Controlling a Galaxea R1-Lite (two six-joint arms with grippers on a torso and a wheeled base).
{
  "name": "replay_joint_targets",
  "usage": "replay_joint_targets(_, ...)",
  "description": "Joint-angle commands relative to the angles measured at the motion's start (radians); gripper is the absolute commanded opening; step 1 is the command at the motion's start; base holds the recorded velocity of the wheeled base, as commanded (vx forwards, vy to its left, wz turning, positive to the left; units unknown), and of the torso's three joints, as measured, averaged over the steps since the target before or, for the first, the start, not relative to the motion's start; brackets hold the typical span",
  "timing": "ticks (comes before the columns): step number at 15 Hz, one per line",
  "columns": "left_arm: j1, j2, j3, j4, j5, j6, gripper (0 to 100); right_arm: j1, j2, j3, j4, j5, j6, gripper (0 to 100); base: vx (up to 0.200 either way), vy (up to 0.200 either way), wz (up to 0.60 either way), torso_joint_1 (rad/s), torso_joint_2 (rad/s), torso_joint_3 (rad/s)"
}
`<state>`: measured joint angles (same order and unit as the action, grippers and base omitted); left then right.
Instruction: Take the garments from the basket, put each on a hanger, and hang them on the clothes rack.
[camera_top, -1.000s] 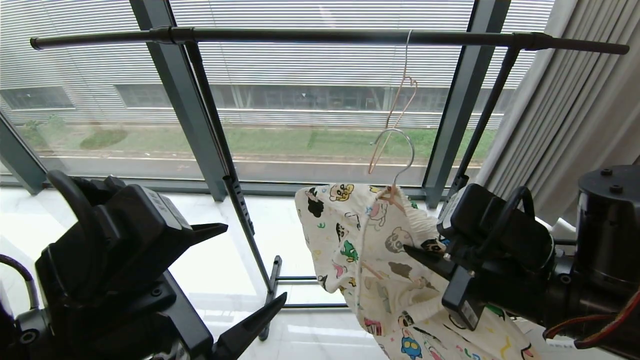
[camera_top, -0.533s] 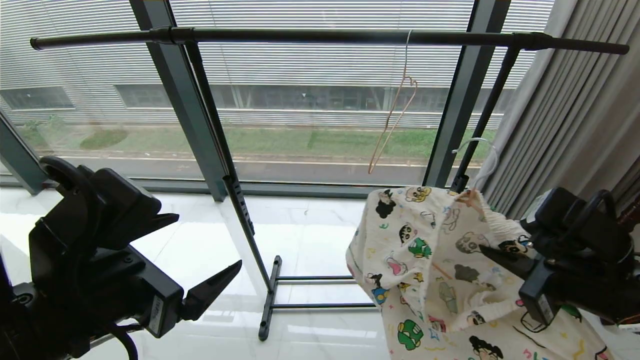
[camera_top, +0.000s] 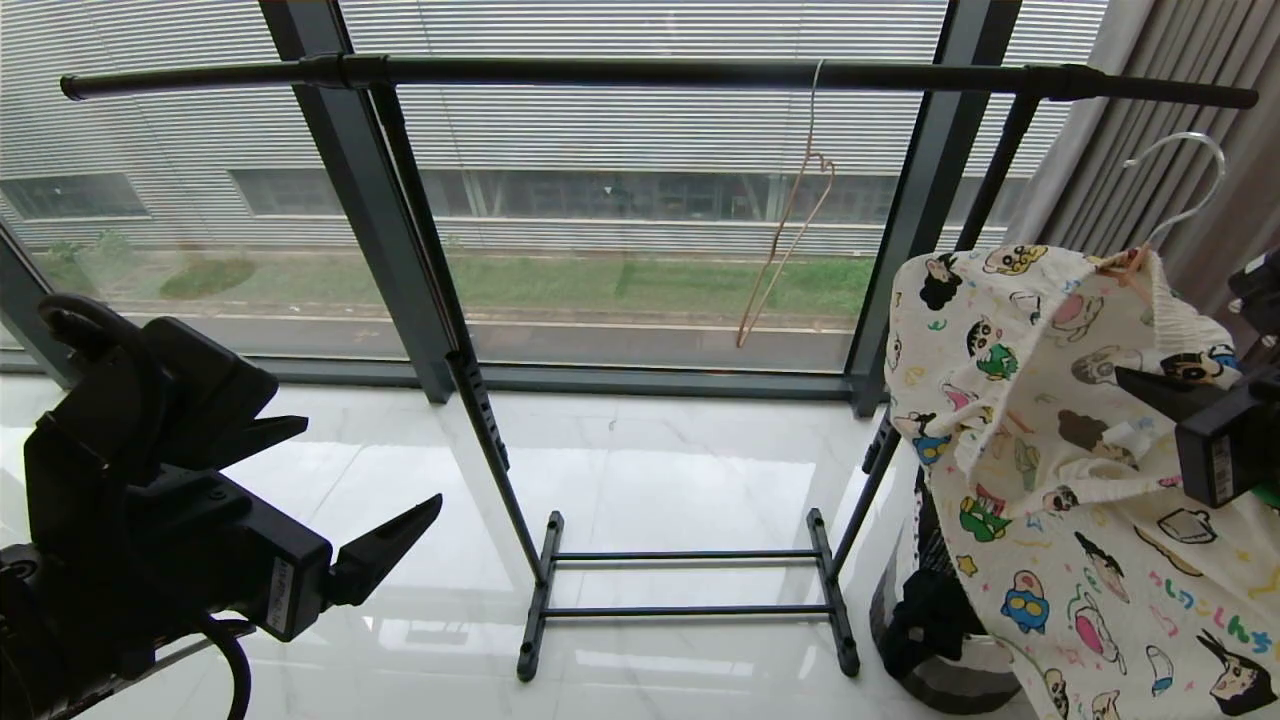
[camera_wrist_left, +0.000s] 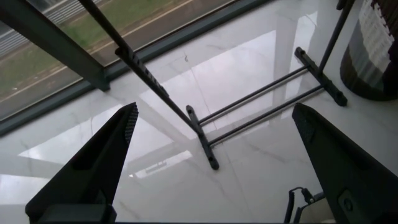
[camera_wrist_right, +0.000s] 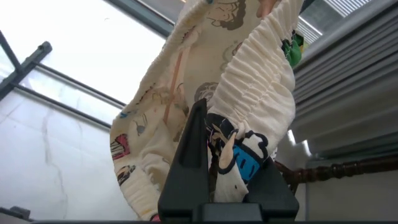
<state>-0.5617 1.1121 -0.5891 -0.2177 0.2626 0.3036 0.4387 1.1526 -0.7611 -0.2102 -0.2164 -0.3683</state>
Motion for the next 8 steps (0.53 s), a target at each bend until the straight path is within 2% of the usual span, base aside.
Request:
replay_joint_targets(1, -0.001, -0.012, 0.002, 0.0, 0.0, 0.0, 100, -0.008, 0.061, -0.083, 0.017, 0.0, 0.0, 0, 0.2, 0.0, 0.0, 0.002, 0.0, 0.002)
replay_joint_targets(4, 0.0, -0.023, 0.011, 0.0, 0.0, 0.0, 100, -0.008, 0.099, -0.152, 0.031, 0.0, -0.001, 0, 0.2, 0.0, 0.0, -0.01, 0.0, 0.014)
replay_joint_targets(8, -0.001, -0.034, 0.022, 0.0, 0.0, 0.002, 100, -0.017, 0.11, -0.175, 0.031, 0.0, -0.003, 0, 0.2, 0.0, 0.0, 0.011, 0.0, 0.001)
